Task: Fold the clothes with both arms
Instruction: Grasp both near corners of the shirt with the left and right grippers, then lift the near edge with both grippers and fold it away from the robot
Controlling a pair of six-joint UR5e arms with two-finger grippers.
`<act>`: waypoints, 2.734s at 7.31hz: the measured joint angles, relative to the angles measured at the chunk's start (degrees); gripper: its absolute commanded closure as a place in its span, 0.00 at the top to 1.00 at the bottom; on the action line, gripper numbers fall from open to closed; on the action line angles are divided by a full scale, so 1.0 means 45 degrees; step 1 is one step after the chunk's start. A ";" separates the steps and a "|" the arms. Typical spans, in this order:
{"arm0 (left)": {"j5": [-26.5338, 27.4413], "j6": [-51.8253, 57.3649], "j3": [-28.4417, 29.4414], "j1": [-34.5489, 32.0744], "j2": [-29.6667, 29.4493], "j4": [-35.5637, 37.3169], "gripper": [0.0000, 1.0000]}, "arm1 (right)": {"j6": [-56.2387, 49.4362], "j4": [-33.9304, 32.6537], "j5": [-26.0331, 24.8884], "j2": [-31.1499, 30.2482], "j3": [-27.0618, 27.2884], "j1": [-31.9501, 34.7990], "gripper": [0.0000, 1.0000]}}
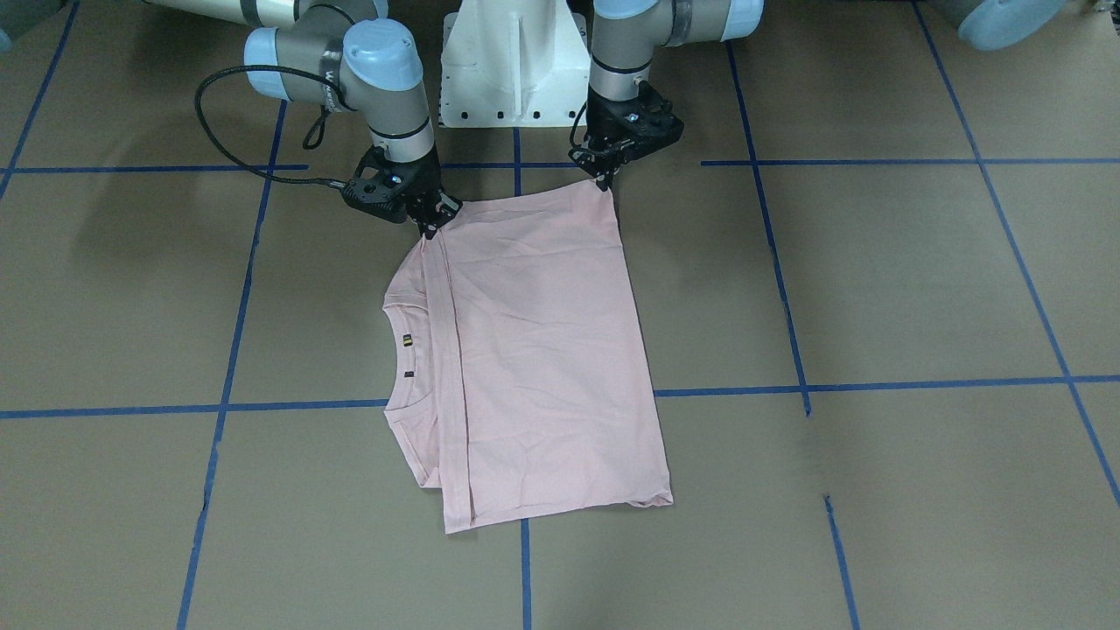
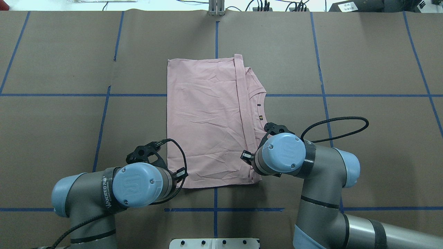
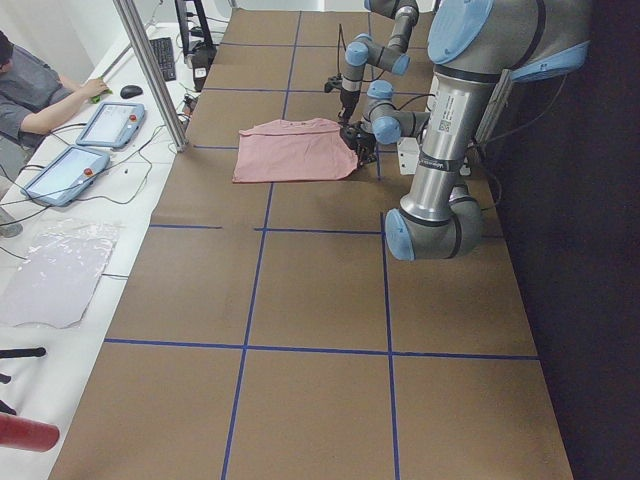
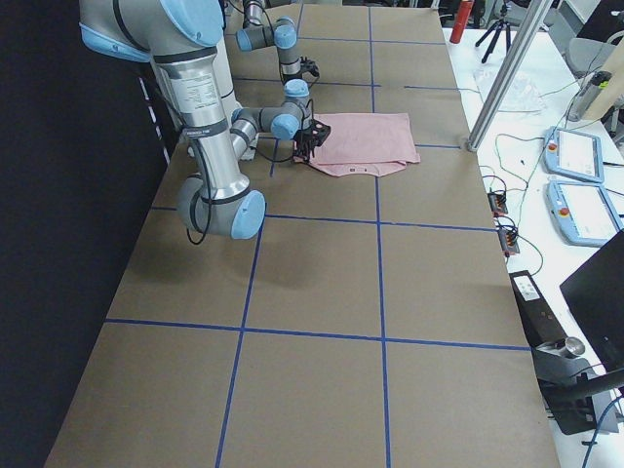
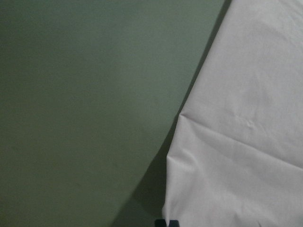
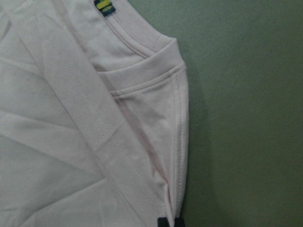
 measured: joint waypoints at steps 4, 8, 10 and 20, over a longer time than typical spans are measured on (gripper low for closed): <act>-0.0015 0.0733 -0.0516 0.0194 0.0099 0.0072 0.00 | 0.0081 -0.0055 -0.0004 -0.0319 0.0895 -0.0010 0.00; -0.0017 0.0764 -0.2377 0.1049 0.0258 0.1569 0.00 | 0.0104 -0.0089 0.0810 -0.1609 0.3037 -0.0633 0.00; -0.0050 0.0876 -0.3176 0.1409 0.0426 0.2142 0.00 | 0.0102 -0.0065 0.1056 -0.1929 0.3631 -0.0765 0.00; -0.0111 0.2646 0.0178 -0.2207 -0.0144 -0.1696 0.00 | -0.0149 0.1421 0.0964 -0.0066 0.0153 0.1659 0.00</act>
